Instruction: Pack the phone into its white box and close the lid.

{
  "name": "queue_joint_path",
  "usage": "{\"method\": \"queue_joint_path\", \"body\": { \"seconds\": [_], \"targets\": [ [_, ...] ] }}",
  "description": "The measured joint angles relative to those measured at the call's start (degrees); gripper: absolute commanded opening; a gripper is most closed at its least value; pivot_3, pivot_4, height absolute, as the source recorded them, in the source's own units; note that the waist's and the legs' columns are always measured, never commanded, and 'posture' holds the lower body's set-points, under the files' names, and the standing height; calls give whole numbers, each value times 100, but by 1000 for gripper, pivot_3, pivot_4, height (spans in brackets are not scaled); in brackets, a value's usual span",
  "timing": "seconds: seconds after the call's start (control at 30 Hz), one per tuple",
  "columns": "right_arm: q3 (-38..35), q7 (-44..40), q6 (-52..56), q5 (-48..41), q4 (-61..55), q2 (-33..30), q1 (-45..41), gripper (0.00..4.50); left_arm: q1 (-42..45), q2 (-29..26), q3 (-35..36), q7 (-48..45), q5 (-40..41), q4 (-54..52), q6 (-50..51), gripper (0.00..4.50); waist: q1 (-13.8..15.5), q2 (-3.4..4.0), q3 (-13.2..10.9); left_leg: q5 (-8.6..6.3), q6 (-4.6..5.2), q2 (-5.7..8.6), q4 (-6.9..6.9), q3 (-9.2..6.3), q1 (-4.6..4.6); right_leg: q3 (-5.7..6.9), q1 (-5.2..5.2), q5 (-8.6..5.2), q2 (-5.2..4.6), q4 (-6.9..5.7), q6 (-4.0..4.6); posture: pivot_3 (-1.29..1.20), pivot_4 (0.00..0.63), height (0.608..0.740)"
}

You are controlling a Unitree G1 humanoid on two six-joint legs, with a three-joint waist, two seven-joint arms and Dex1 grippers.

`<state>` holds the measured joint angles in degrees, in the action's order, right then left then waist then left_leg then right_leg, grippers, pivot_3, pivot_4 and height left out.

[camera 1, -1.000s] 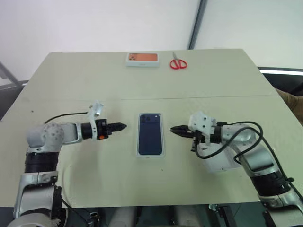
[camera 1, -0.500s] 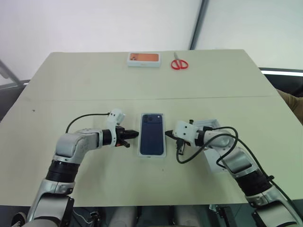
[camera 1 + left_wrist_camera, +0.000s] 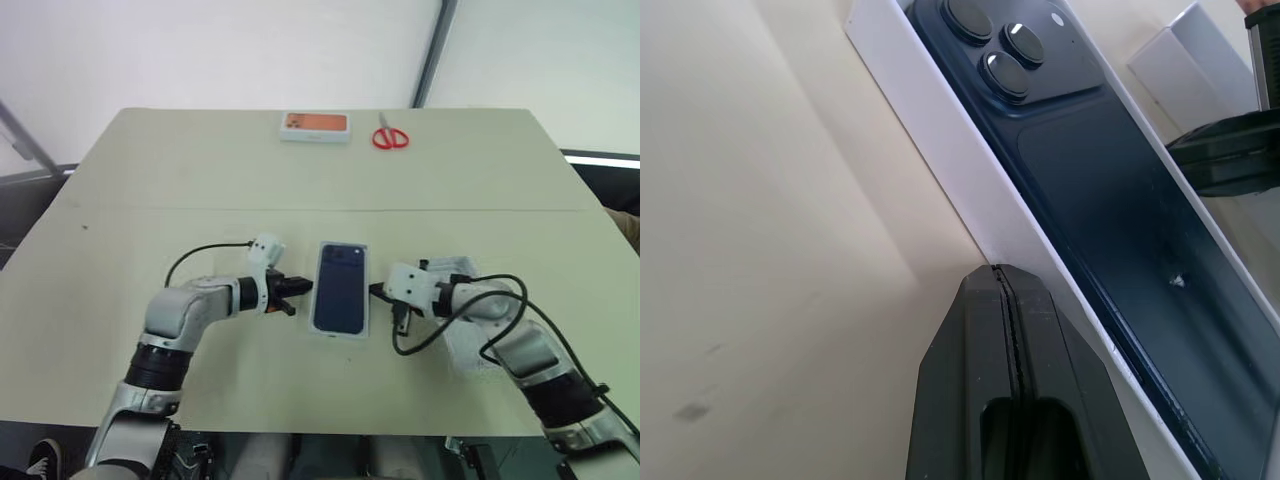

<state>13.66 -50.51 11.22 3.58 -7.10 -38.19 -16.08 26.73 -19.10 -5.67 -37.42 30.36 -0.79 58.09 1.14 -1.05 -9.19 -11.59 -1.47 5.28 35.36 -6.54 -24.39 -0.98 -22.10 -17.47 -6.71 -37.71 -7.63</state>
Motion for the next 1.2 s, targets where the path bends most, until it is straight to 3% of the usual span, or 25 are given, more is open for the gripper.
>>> {"method": "queue_joint_path", "body": {
  "seconds": [0.63, 1.2],
  "targets": [
    [-993, 37, -40, -100, -183, -765, 894, 23, 388, 1118, -706, -140, -549, 664, -476, 0, 70, 1, 1, -9, 15, 0, 27, -8, 5, 19, 37, -2, -1, 17, -5, 0, 150, 740],
    [-1077, 17, -68, -74, -180, -810, 986, 23, 705, 1131, -819, -628, -838, 1295, -951, 0, 97, 0, 0, -17, 26, -2, 30, -12, 25, 27, 70, 1, 0, 45, -9, 0, 150, 740]
  ]
}}
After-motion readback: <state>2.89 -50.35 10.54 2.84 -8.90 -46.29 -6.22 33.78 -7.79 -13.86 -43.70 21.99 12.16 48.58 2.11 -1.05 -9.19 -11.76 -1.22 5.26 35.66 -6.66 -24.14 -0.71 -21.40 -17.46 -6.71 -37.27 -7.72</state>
